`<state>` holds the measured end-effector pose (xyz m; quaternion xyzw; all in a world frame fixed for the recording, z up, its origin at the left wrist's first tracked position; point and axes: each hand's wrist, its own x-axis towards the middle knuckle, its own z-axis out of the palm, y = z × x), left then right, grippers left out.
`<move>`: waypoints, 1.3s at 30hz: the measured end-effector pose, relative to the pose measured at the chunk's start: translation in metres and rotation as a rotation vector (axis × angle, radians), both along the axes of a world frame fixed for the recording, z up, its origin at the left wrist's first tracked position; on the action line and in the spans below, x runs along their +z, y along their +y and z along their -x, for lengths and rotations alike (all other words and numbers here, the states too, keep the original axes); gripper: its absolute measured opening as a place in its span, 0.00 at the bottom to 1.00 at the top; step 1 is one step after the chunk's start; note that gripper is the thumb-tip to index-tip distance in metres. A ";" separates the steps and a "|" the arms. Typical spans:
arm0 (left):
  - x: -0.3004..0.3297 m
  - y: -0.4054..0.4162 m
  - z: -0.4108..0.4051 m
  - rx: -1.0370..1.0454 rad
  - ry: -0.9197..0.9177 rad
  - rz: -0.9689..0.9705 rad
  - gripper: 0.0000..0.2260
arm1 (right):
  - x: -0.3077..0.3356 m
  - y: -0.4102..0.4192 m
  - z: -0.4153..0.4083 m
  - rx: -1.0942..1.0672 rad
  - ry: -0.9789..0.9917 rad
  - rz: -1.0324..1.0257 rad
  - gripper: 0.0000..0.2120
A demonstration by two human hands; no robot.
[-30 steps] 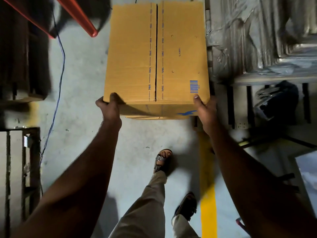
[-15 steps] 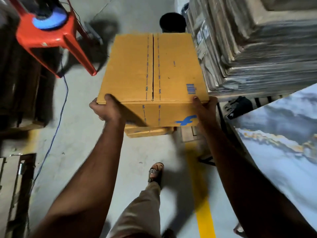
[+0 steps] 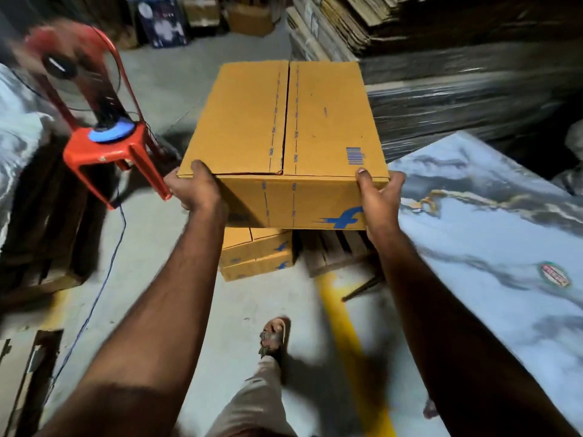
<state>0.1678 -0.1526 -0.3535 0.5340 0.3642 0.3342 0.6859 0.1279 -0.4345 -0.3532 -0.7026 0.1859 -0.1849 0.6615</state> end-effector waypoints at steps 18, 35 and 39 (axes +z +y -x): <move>0.033 -0.278 0.058 -0.848 0.032 0.022 0.18 | 0.058 -0.226 0.218 -0.653 0.057 0.095 0.25; 0.014 -0.425 0.020 -1.450 0.095 -0.066 0.09 | 0.033 -0.311 0.248 -0.992 0.226 0.039 0.21; 0.009 -0.448 0.001 -1.473 0.118 -0.063 0.03 | 0.027 -0.325 0.238 -0.983 0.228 0.018 0.20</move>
